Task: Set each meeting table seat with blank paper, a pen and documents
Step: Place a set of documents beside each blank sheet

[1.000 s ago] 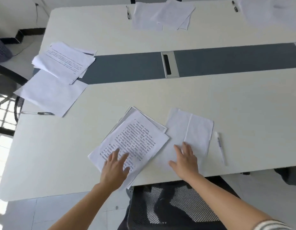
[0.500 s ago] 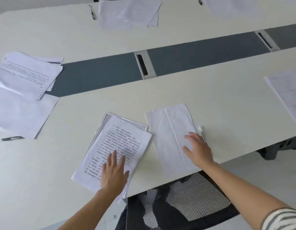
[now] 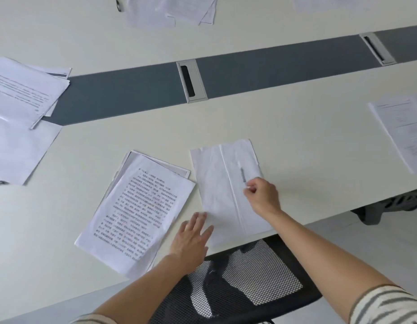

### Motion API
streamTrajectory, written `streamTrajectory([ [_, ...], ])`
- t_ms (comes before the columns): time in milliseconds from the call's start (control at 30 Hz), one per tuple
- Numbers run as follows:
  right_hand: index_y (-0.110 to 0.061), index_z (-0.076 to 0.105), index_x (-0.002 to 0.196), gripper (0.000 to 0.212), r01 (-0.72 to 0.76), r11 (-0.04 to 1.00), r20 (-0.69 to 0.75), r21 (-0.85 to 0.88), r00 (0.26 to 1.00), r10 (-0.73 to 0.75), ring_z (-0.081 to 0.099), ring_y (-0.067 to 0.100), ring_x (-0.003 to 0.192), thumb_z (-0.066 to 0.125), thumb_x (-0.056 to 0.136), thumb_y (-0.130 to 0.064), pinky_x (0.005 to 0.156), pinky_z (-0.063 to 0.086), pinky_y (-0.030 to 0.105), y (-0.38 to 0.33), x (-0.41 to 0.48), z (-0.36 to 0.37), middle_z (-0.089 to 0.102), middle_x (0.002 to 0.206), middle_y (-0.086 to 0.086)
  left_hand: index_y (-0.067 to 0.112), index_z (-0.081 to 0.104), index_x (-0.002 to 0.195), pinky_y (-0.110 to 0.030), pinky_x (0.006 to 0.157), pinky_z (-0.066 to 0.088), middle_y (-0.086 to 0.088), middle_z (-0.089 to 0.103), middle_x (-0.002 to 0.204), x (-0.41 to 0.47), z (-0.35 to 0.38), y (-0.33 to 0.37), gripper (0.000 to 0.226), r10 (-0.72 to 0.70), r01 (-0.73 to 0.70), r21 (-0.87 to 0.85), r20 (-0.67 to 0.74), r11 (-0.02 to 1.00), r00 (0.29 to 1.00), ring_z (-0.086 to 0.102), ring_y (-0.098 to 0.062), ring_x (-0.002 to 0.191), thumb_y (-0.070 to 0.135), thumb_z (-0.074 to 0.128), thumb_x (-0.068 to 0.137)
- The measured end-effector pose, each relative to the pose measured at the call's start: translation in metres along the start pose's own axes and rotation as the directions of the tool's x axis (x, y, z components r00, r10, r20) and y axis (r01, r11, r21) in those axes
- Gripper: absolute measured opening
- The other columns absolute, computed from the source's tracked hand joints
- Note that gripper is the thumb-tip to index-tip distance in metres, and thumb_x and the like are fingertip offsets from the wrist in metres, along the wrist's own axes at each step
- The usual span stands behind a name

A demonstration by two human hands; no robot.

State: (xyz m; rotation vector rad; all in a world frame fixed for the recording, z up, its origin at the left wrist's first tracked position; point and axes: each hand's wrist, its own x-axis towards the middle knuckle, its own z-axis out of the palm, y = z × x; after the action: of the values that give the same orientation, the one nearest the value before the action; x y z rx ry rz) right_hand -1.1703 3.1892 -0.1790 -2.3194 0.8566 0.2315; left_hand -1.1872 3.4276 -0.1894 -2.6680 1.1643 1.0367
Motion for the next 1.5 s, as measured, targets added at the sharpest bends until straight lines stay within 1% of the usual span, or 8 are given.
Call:
streamTrajectory([
  [433, -0.009, 0.059, 0.102, 0.024, 0.042, 0.991, 0.167, -0.126, 0.986, -0.02, 0.065, 0.028, 0.094, 0.066, 0.085, -0.024, 0.08, 0.052, 0.034, -0.013, 0.002, 0.036, 0.069, 0.1, 0.007, 0.025, 0.014, 0.152, -0.045, 0.118, 0.014, -0.009, -0.008, 0.162, -0.003, -0.009, 0.0, 0.06, 0.004, -0.003, 0.009, -0.029, 1.0, 1.0, -0.005, -0.028, 0.149, 0.031, 0.041, 0.098],
  [633, -0.011, 0.064, 0.112, 0.027, 0.08, 0.996, 0.054, 0.034, 0.995, -0.082, 0.065, 0.021, 0.092, 0.065, 0.088, -0.024, 0.083, 0.05, 0.031, -0.037, -0.028, 0.025, 0.068, 0.104, 0.004, 0.026, 0.03, 0.148, -0.043, 0.118, 0.02, -0.005, 0.012, 0.162, -0.03, -0.017, -0.042, 0.053, -0.248, 0.148, -0.309, -0.313, 0.94, 0.917, 0.017, -0.025, 0.147, 0.032, 0.045, 0.097],
  [767, -0.007, 0.062, 0.117, 0.036, -0.317, 0.855, 0.436, 0.411, 0.892, 0.121, 0.067, 0.025, 0.096, 0.069, 0.087, -0.024, 0.087, 0.057, 0.046, -0.077, -0.068, 0.055, 0.068, 0.104, 0.01, 0.025, 0.041, 0.144, -0.05, 0.114, 0.03, -0.01, 0.023, 0.159, -0.063, 0.002, -0.112, 0.053, -0.547, 0.397, -0.441, -0.29, 0.805, 0.786, 0.025, -0.03, 0.143, 0.029, 0.055, 0.092],
  [900, -0.006, 0.056, 0.122, 0.042, -0.662, 0.619, 0.724, 0.422, 0.657, 0.21, 0.058, 0.027, 0.114, 0.067, 0.09, -0.031, 0.098, 0.051, 0.048, -0.111, -0.095, 0.094, 0.059, 0.121, 0.015, 0.036, 0.018, 0.151, -0.048, 0.115, 0.028, -0.005, 0.002, 0.162, -0.096, 0.038, -0.151, 0.065, -0.551, 0.492, -0.357, -0.08, 0.794, 0.831, 0.007, -0.029, 0.147, 0.036, 0.048, 0.094],
  [1233, -0.013, 0.069, 0.088, 0.014, -0.504, 0.677, 0.519, 0.536, 0.83, 0.207, 0.07, 0.023, 0.083, 0.072, 0.081, -0.002, 0.075, 0.059, 0.033, -0.165, -0.088, 0.132, 0.074, 0.103, 0.01, 0.037, 0.024, 0.149, -0.039, 0.114, 0.033, 0.003, 0.005, 0.162, -0.122, 0.051, -0.141, 0.062, -0.414, 0.352, -0.407, -0.072, 0.843, 0.907, 0.011, -0.02, 0.146, 0.038, 0.049, 0.092],
  [1300, -0.016, 0.07, 0.088, 0.017, -0.356, 0.743, 0.472, 0.567, 0.879, 0.061, 0.07, 0.013, 0.078, 0.069, 0.085, 0.001, 0.065, 0.056, 0.022, -0.176, -0.093, 0.116, 0.073, 0.1, 0.006, 0.032, 0.026, 0.149, -0.034, 0.108, 0.04, 0.003, 0.025, 0.157, -0.125, 0.044, -0.149, 0.066, -0.45, 0.298, -0.589, -0.125, 0.751, 0.884, 0.029, -0.017, 0.139, 0.034, 0.057, 0.09],
  [1400, -0.021, 0.071, 0.085, 0.019, -0.091, 0.802, 0.396, 0.591, 0.898, -0.19, 0.071, 0.007, 0.082, 0.066, 0.089, -0.003, 0.069, 0.057, 0.018, -0.199, -0.107, 0.075, 0.075, 0.091, -0.004, 0.023, 0.021, 0.151, -0.042, 0.106, 0.042, -0.006, 0.037, 0.15, -0.129, 0.008, -0.178, 0.089, -0.658, 0.178, -0.901, -0.142, 0.395, 0.74, 0.044, -0.024, 0.131, 0.025, 0.074, 0.081],
  [1500, -0.026, 0.073, 0.089, 0.015, 0.112, 0.808, 0.327, 0.579, 0.875, -0.356, 0.073, 0.006, 0.088, 0.067, 0.091, -0.013, 0.08, 0.057, 0.022, -0.215, -0.119, 0.033, 0.077, 0.092, -0.01, 0.021, 0.032, 0.145, -0.041, 0.1, 0.045, -0.003, 0.051, 0.139, -0.145, -0.05, -0.207, 0.093, -0.676, -0.143, -0.98, -0.199, 0.139, 0.71, 0.051, -0.021, 0.124, 0.018, 0.085, 0.069],
])
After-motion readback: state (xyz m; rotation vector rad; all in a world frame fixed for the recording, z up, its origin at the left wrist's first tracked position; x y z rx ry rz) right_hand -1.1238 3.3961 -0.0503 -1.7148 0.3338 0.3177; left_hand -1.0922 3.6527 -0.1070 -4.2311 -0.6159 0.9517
